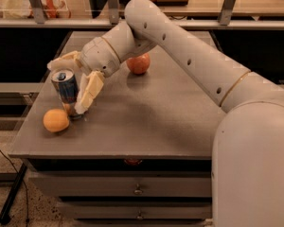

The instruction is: Move redbull can near orange

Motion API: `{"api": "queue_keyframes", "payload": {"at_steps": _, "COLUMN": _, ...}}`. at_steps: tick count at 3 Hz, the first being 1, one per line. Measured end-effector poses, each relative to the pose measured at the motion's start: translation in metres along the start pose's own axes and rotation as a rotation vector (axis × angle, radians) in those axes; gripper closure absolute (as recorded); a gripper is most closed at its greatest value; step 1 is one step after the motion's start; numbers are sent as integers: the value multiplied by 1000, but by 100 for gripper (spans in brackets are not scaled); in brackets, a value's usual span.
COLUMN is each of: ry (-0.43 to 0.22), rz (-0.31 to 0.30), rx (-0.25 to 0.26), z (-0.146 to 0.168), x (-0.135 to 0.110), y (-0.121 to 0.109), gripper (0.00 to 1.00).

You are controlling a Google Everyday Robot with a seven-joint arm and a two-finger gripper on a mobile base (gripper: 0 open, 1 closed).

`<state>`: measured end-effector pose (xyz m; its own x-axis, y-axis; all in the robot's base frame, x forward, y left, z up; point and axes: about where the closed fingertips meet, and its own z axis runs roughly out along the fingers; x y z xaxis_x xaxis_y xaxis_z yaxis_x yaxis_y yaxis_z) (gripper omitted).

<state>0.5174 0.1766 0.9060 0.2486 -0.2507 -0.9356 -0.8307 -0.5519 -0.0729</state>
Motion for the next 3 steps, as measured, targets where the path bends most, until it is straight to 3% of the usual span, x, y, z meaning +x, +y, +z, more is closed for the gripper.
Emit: {"api": "queue_keyframes", "payload": {"at_steps": 3, "ry": 84, "rz": -16, "rx": 22, "z": -45, "x": 1, "y": -20, "gripper": 0}}
